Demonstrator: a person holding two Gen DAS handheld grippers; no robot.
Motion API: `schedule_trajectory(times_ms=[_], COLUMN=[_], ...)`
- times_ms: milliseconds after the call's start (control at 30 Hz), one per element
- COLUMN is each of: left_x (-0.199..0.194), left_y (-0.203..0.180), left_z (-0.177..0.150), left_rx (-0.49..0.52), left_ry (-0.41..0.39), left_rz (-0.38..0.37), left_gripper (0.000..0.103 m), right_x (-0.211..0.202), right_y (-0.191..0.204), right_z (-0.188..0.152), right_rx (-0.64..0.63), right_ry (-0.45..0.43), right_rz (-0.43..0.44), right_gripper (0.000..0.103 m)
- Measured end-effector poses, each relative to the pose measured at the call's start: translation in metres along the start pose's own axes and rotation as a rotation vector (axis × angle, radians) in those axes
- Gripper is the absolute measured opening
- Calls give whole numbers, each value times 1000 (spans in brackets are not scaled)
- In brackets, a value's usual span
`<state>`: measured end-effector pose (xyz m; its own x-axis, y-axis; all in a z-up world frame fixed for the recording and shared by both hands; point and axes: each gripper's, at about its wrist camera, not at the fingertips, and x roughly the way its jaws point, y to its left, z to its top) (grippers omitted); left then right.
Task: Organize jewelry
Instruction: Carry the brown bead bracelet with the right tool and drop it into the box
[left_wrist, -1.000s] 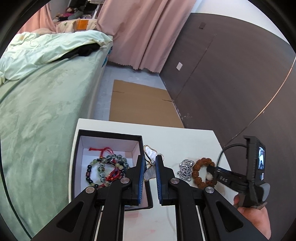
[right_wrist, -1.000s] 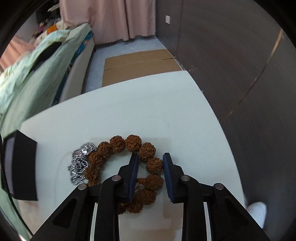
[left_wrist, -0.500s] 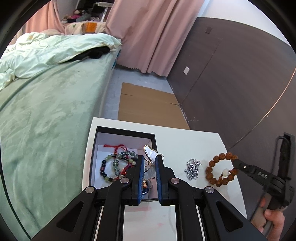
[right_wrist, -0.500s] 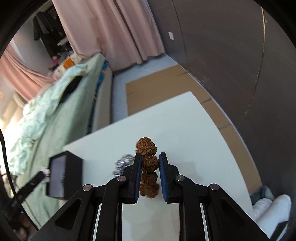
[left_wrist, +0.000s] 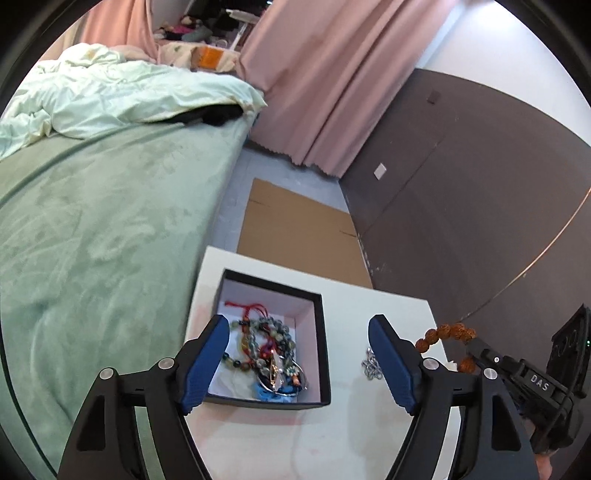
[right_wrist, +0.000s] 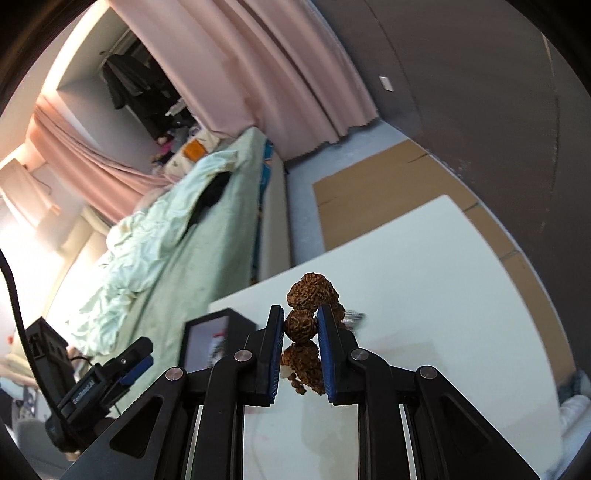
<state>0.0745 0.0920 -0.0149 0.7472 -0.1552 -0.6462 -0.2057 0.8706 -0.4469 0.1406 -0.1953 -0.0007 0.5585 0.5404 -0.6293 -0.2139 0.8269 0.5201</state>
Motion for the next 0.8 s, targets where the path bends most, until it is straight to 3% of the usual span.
schedule_trajectory(times_ms=[333,800], left_x=[-10,-26], left_y=[23,51], left_z=[12,28], left_rx=[-75,-171], left_ry=[-23,-90], left_rz=[10,-3], left_gripper=[79,79], right_x=[11,65], right_y=[54,96], right_z=[-9,-33], right_rx=[-72,-114], right_ry=[-22,78], right_rz=[176,319], right_gripper=[19,19])
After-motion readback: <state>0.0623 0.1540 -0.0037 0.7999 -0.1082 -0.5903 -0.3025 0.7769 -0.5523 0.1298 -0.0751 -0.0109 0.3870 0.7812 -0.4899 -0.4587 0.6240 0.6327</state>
